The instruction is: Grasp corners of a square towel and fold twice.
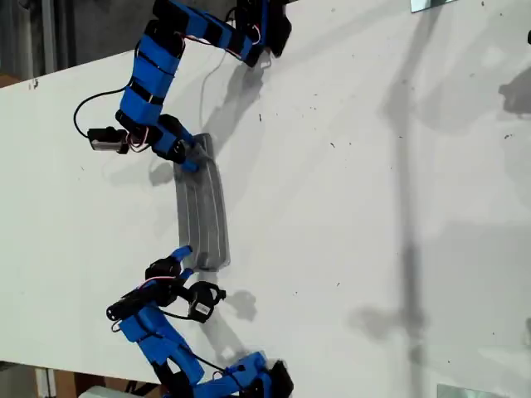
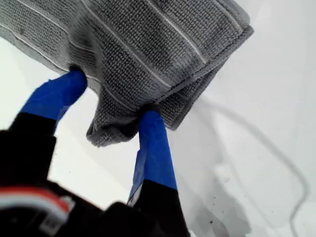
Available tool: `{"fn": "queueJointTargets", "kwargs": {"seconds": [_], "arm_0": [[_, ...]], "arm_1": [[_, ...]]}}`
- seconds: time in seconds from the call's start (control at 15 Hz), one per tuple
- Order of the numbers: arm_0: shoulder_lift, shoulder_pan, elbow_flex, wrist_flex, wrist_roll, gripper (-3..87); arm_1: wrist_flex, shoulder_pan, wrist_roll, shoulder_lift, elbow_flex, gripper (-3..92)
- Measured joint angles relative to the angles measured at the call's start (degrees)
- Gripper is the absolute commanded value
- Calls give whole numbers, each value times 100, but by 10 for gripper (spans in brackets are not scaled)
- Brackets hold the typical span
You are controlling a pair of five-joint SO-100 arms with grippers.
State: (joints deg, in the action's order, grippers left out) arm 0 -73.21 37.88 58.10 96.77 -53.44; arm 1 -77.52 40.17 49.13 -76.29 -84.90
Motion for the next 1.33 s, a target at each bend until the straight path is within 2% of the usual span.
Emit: {"fn": "queueJointTargets", "kwargs": {"seconds": [0.2,0.53,0.67,0.73,0.93,1.07,1.2,1.33], "arm_0": [[-202,554,185,-44,281,259],[-598,598,475,0,378,258],[-659,580,492,-26,378,258],[-738,580,527,-44,378,258],[-1063,580,870,-44,360,261],[-1459,580,1362,-44,220,275],[-2373,510,2329,-53,-132,272],[-4017,483,3981,-439,-554,270]], "arm_1": [[-62,35,-26,0,0,363],[-185,1143,-281,369,9,380],[-149,1169,-290,896,62,364],[-149,1143,-290,1213,202,305],[-44,949,-290,1652,545,0],[-9,879,-264,1635,519,0],[220,993,-97,1187,-290,0],[501,1257,35,202,-1644,0]]}}
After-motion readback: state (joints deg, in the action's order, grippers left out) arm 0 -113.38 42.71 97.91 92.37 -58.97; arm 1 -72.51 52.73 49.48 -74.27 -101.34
